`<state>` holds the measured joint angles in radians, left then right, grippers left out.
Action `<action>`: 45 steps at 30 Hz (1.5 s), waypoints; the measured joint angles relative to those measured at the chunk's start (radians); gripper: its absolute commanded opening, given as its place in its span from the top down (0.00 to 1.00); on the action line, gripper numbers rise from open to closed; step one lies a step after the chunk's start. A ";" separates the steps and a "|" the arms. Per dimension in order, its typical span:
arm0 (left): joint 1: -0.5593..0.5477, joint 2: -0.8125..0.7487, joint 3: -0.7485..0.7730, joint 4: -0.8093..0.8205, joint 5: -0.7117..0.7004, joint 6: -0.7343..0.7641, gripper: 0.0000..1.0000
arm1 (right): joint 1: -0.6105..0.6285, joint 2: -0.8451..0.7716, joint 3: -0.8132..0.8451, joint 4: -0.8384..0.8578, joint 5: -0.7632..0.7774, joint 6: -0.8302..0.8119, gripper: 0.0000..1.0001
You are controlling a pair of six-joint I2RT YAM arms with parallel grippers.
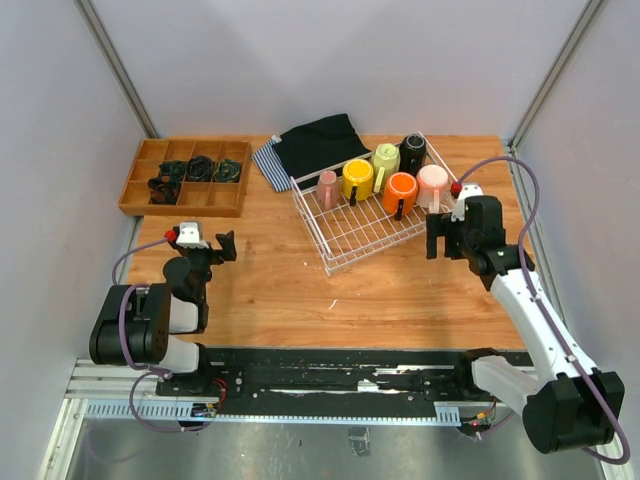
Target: Load the cups into the dish rack
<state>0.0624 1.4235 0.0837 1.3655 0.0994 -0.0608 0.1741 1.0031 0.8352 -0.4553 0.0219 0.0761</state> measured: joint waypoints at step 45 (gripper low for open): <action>0.000 0.000 0.000 -0.014 -0.009 -0.007 0.00 | -0.210 0.390 -0.598 1.433 -0.094 -0.133 0.02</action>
<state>0.0624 1.4235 0.0837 1.3514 0.0906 -0.0681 -0.0357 1.3930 0.2375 0.9775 -0.0719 -0.0570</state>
